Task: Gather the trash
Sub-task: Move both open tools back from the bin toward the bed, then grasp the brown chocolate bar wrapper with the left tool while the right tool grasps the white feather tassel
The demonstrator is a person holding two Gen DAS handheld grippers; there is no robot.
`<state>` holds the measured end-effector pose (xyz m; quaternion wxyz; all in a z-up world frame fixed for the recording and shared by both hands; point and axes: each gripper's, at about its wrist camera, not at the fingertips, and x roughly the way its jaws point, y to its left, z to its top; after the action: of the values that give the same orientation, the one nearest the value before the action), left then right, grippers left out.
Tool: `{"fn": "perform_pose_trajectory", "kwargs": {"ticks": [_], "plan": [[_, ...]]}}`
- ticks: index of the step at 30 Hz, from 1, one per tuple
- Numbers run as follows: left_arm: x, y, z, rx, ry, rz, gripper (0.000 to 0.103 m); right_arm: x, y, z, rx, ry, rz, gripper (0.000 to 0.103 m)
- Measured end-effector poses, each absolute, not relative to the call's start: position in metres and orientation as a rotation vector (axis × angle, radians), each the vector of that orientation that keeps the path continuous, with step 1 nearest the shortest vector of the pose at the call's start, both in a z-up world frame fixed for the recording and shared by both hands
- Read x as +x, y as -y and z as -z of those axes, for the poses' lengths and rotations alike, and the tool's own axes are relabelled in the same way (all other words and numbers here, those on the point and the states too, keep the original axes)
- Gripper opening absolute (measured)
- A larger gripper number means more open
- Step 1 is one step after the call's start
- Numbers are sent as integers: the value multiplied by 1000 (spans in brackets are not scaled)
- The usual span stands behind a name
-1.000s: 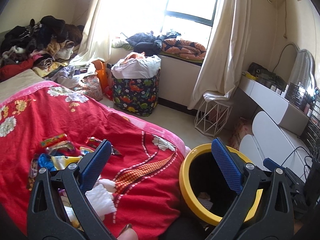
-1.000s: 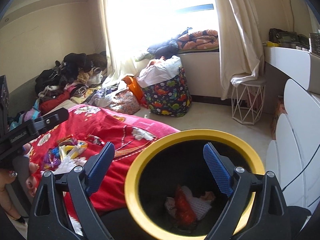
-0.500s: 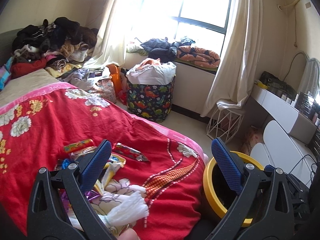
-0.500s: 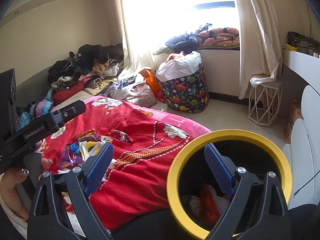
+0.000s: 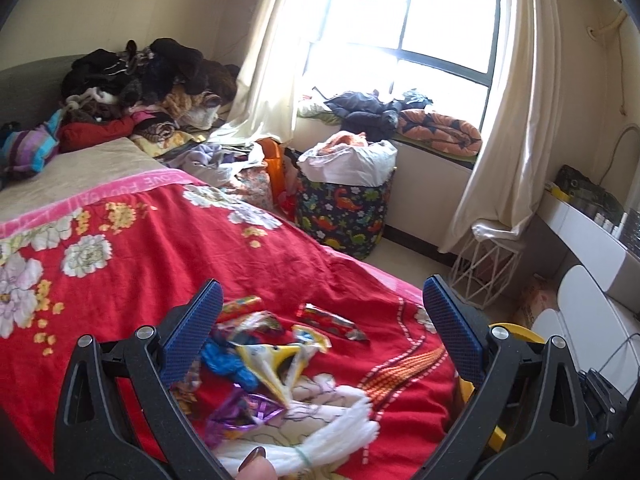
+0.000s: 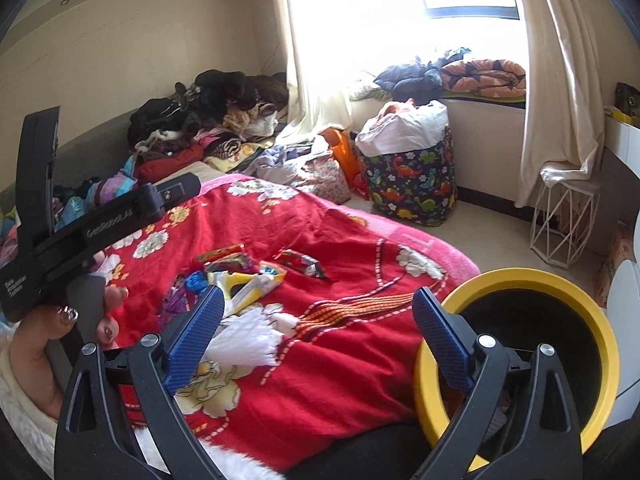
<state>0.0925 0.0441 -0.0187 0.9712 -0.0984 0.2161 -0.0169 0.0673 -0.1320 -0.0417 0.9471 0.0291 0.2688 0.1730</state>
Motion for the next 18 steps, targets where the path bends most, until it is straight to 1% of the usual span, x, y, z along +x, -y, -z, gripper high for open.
{"fn": "perform_pose_trajectory", "kwargs": {"ticks": [18], "plan": [[90,-131,52,-267,-502,-142,92,98,63,83,98,-758,-372,92]]}}
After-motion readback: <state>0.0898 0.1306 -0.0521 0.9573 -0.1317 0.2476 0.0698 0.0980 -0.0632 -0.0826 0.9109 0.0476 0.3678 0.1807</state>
